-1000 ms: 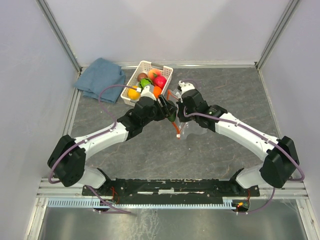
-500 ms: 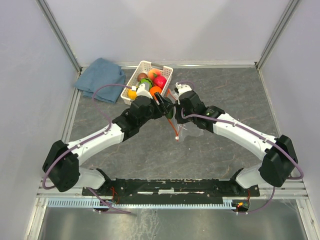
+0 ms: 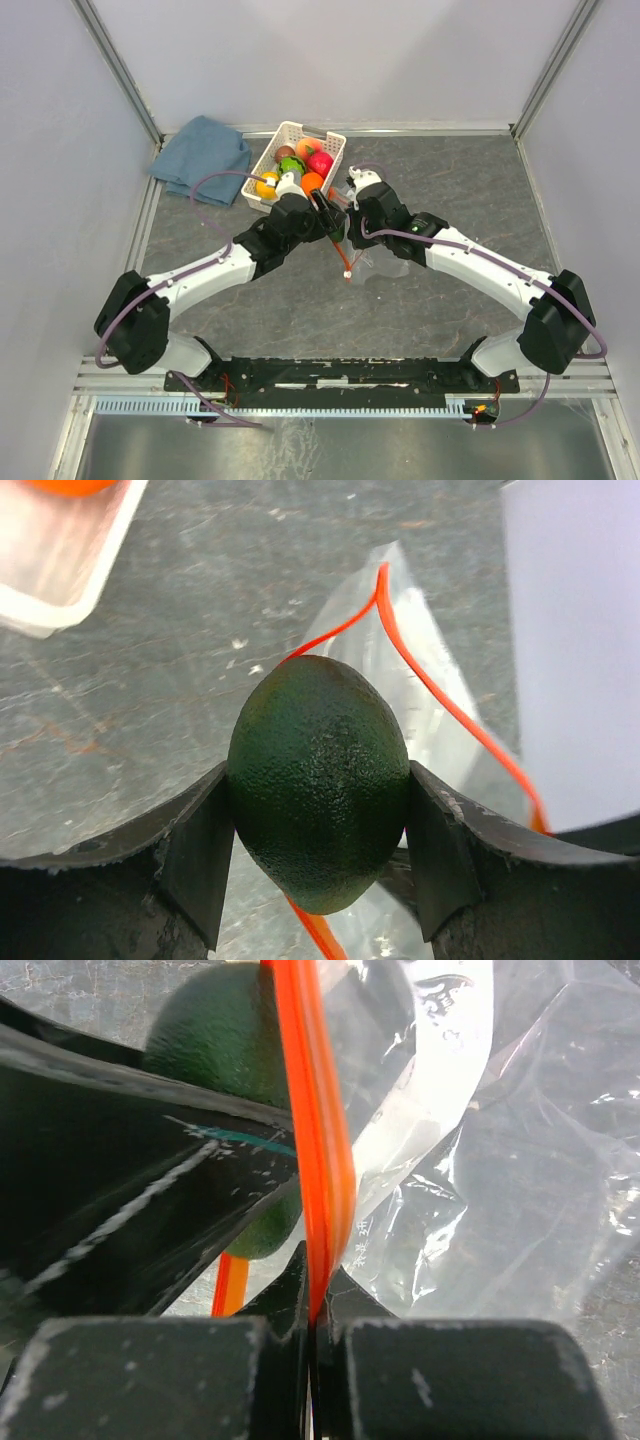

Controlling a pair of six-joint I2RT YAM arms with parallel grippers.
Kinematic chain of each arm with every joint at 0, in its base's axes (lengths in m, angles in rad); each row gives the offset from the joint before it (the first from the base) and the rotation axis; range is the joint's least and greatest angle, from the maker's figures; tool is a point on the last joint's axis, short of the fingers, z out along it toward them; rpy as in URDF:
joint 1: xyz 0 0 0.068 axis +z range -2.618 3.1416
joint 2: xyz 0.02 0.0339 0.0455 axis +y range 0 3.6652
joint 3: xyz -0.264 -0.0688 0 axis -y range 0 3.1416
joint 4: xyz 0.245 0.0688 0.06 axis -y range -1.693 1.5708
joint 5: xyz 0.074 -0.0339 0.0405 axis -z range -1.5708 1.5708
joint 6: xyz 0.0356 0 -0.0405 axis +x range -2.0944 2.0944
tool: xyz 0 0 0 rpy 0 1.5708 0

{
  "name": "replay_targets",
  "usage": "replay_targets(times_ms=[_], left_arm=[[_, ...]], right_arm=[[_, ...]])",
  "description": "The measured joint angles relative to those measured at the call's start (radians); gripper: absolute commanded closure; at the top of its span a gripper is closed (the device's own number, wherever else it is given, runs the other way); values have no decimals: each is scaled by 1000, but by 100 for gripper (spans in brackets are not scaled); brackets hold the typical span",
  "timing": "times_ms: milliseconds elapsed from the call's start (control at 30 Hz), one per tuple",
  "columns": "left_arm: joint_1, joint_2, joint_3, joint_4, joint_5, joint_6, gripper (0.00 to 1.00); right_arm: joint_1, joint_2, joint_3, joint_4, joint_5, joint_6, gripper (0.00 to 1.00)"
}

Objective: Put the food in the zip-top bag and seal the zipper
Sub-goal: Place the fake fruit in the zipper food storage bag.

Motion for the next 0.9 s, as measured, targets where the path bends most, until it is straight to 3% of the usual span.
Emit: replay_targets(times_ms=[567, 900], left_arm=[[-32, 94, 123, -225, -219, 128, 67], [-57, 143, 170, -318, -325, 196, 66]], right_arm=[[0, 0, 0, 5, -15, -2, 98], [17, 0, 49, -94, 111, 0, 98]])
